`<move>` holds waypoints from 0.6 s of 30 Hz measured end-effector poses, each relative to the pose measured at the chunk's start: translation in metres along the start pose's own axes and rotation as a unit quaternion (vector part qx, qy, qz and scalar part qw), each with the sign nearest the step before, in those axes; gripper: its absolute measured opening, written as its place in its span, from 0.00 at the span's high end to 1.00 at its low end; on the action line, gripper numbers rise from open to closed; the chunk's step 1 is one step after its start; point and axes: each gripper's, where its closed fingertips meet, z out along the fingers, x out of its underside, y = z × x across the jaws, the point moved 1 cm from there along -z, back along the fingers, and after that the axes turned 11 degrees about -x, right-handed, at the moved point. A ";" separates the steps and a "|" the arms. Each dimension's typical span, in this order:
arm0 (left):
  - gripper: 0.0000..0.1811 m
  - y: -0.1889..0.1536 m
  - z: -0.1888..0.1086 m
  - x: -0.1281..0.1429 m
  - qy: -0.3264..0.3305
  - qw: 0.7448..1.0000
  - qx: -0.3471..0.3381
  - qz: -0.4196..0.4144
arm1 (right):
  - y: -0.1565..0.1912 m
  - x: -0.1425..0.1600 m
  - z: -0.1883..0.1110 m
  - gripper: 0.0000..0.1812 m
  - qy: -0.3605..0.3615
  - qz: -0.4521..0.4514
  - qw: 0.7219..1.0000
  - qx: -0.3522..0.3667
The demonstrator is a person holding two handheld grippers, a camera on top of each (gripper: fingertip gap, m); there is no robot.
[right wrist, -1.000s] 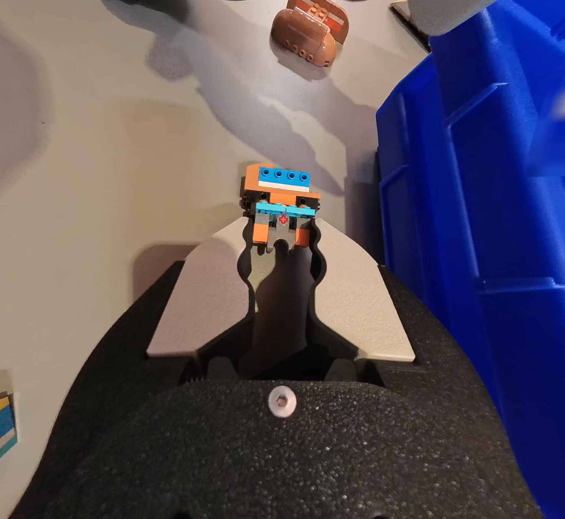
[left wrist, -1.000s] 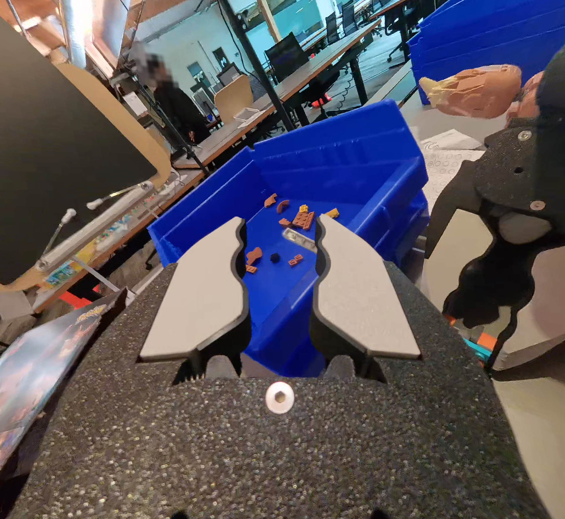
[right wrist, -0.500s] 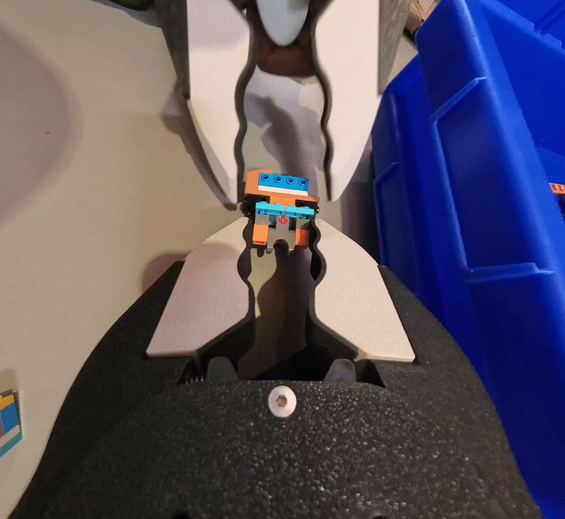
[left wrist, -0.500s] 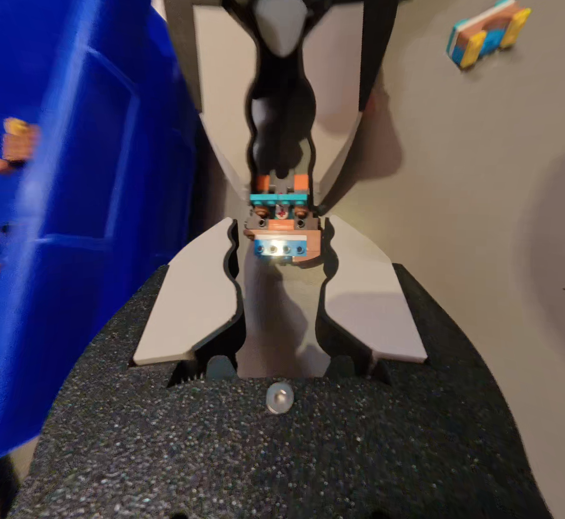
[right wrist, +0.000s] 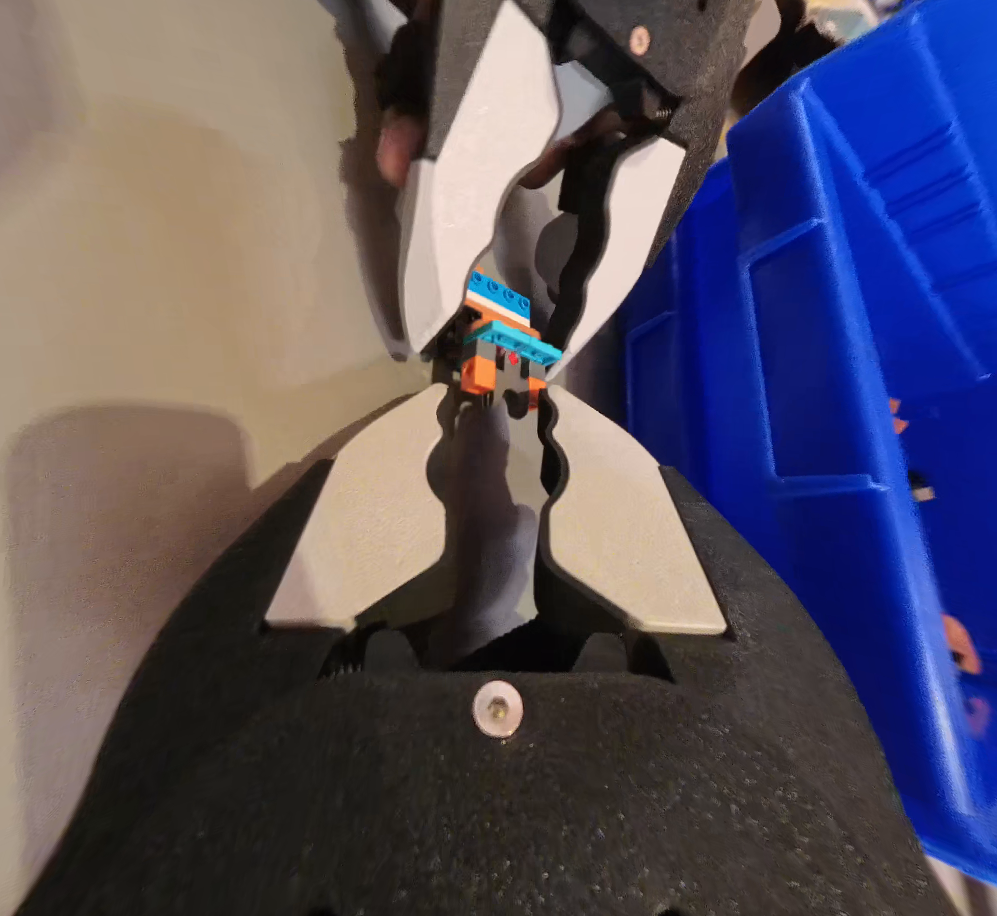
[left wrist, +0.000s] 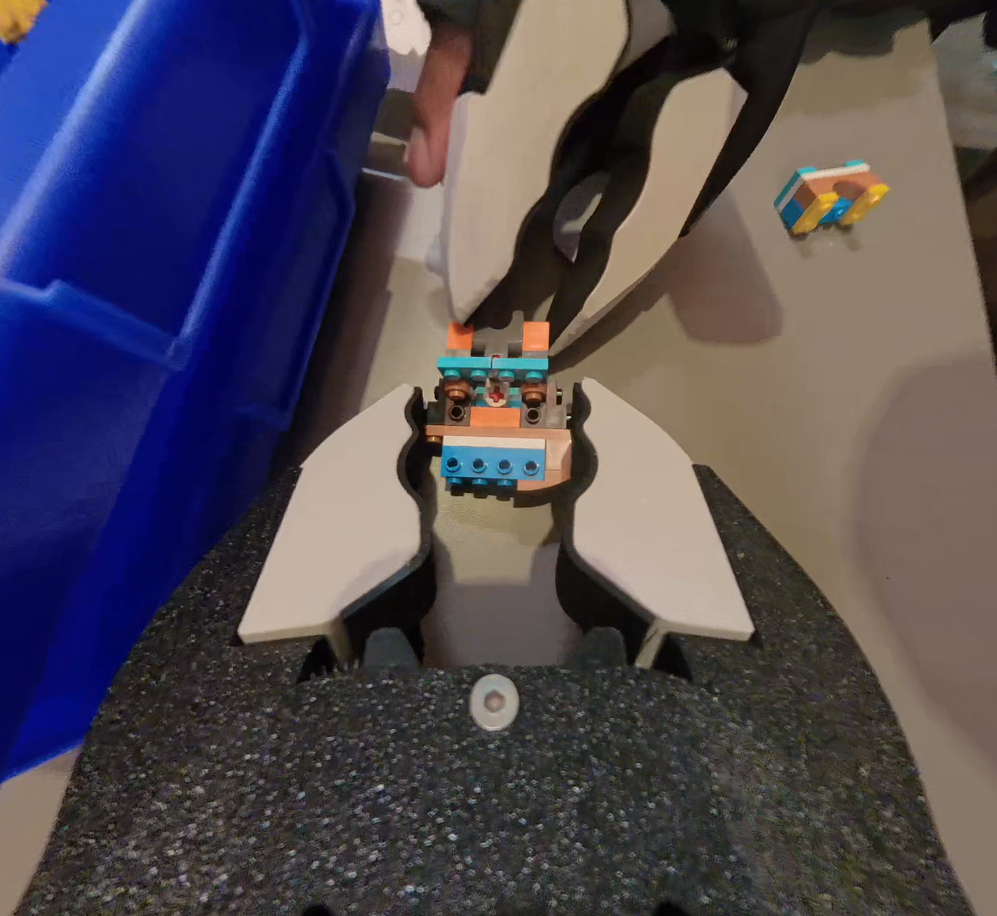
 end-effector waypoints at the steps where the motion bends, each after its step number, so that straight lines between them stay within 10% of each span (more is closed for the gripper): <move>1: 0.71 0.001 -0.001 0.000 -0.001 1.000 0.006 -0.016 | -0.001 0.001 -0.001 0.84 0.008 -0.021 1.000 0.010; 18: 0.71 0.001 -0.004 -0.001 0.000 0.997 0.034 -0.070 | 0.002 -0.012 0.000 0.95 0.059 -0.200 0.973 0.101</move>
